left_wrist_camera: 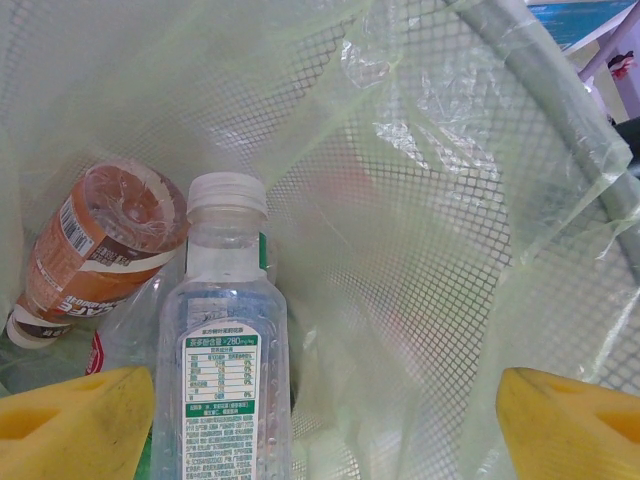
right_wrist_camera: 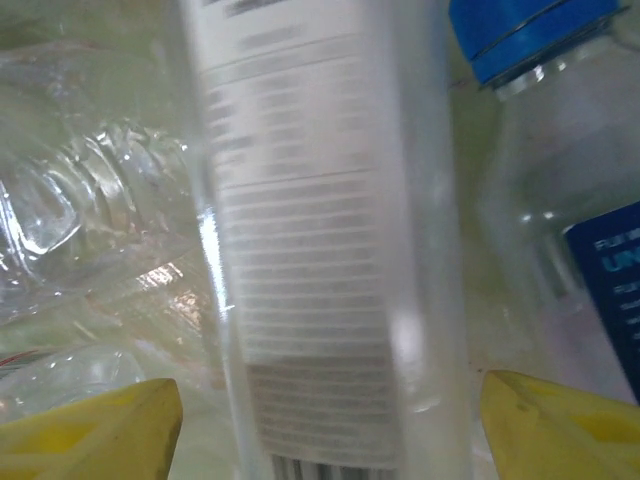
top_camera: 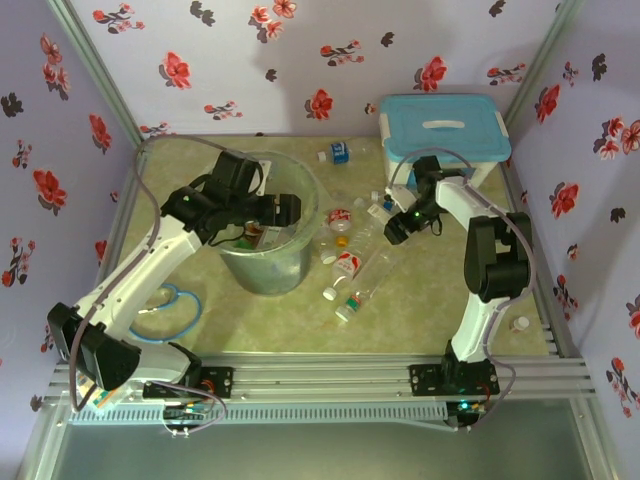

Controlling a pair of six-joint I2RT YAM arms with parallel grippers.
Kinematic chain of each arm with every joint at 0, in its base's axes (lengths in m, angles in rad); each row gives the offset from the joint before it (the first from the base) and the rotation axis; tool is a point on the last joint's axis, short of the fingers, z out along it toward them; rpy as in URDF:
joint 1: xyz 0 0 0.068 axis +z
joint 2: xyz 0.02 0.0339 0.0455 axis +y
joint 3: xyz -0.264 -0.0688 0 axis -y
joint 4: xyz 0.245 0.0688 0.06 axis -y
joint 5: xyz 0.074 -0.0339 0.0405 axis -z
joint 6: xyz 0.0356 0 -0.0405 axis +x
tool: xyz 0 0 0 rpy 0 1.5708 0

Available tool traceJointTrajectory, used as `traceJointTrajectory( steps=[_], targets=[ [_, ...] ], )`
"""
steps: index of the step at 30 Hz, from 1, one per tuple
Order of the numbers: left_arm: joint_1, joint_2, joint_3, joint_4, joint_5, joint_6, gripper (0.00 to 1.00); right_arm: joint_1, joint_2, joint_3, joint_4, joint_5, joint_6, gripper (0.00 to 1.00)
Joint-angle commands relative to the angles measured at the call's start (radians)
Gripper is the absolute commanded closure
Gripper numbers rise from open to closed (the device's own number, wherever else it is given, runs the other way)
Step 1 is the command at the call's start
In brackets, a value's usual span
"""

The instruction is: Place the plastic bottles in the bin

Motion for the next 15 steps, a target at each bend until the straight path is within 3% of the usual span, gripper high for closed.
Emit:
traceJointTrajectory(
  steps=[1,10,15],
  targets=[
    [-0.003,0.004,0.024,0.017,-0.014,0.017,0.11,0.004,0.018,-0.007,-0.06,0.014,0.013,0.2],
    [-0.003,-0.004,0.019,0.019,-0.014,0.016,0.11,0.011,0.064,0.002,-0.052,0.068,0.056,0.21],
    [-0.003,-0.015,0.027,0.019,-0.015,0.006,0.11,0.011,-0.007,-0.01,-0.028,0.033,0.079,0.36]
  ],
)
